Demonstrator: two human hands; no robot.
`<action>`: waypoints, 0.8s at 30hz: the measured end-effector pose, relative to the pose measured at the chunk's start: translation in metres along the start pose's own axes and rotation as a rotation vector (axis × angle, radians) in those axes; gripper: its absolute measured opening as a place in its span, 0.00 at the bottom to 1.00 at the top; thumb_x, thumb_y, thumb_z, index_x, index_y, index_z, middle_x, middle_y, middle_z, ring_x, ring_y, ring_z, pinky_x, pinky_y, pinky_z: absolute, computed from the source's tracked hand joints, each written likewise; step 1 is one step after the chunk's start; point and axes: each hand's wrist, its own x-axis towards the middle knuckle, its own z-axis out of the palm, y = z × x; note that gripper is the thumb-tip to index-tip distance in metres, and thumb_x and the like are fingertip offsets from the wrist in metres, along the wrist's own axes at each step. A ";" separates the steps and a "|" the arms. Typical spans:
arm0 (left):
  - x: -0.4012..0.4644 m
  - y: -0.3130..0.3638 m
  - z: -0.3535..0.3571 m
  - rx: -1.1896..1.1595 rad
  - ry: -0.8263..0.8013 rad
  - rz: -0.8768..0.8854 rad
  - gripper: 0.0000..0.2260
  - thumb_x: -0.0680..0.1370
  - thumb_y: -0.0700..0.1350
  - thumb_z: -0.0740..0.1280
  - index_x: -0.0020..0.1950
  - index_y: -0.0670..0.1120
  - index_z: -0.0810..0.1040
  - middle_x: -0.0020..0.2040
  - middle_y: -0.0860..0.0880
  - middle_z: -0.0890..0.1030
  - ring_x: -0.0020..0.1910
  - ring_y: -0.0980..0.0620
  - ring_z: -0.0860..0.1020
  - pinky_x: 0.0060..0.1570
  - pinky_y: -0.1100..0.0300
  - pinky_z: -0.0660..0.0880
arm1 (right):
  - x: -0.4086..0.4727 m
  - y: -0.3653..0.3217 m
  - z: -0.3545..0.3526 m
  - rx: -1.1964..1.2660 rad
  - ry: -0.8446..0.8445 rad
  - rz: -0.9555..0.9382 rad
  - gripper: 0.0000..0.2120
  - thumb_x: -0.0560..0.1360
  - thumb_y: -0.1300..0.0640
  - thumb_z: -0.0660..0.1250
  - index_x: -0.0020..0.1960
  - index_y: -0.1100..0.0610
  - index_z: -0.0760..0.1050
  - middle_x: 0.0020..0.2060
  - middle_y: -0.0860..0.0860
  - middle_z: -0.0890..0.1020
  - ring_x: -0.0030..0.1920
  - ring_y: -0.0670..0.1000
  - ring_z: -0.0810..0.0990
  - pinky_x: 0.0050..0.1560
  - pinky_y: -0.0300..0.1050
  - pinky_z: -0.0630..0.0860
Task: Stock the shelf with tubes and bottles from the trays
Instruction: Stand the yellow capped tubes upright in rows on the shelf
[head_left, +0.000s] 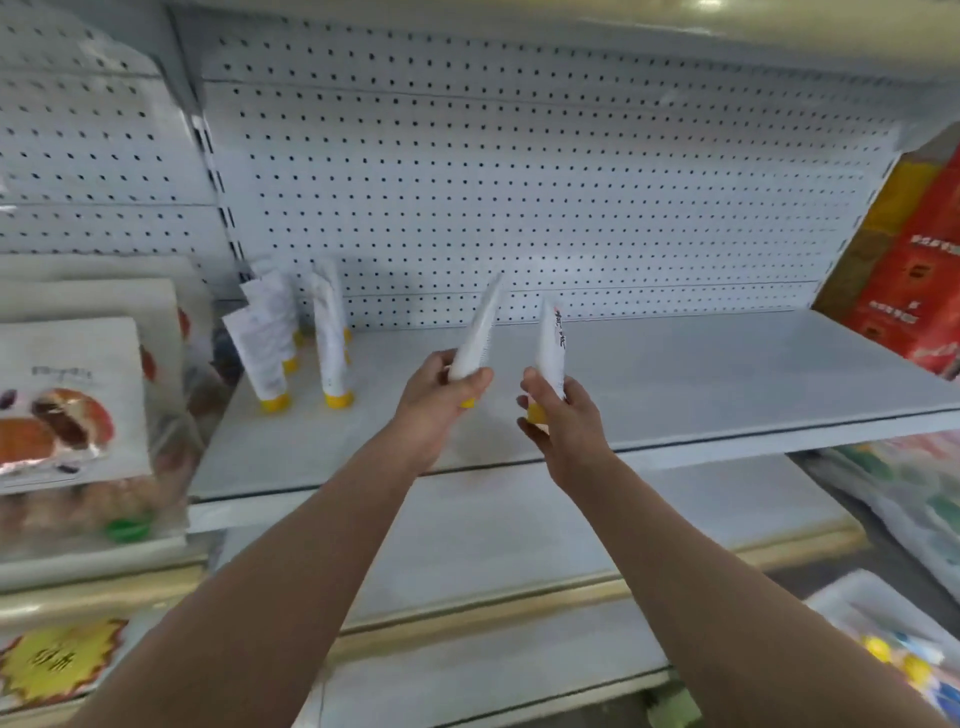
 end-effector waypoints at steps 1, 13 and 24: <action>0.000 0.000 -0.016 0.075 0.035 0.023 0.22 0.70 0.49 0.78 0.61 0.46 0.77 0.52 0.48 0.82 0.49 0.51 0.80 0.59 0.53 0.78 | 0.000 0.005 0.012 -0.023 -0.010 0.003 0.17 0.75 0.49 0.75 0.59 0.54 0.77 0.47 0.51 0.80 0.48 0.49 0.80 0.51 0.45 0.80; -0.031 -0.010 -0.171 0.376 0.351 0.097 0.17 0.72 0.43 0.78 0.57 0.47 0.77 0.45 0.51 0.83 0.43 0.55 0.82 0.42 0.63 0.77 | -0.017 0.061 0.131 -0.078 -0.117 0.017 0.14 0.74 0.58 0.76 0.57 0.61 0.79 0.46 0.54 0.83 0.42 0.49 0.82 0.45 0.44 0.84; -0.045 -0.011 -0.224 0.574 0.407 0.099 0.18 0.73 0.44 0.77 0.61 0.48 0.79 0.46 0.56 0.81 0.49 0.51 0.81 0.54 0.53 0.78 | -0.018 0.099 0.169 -0.404 -0.190 -0.135 0.17 0.73 0.55 0.74 0.61 0.50 0.77 0.53 0.46 0.84 0.53 0.46 0.84 0.56 0.49 0.81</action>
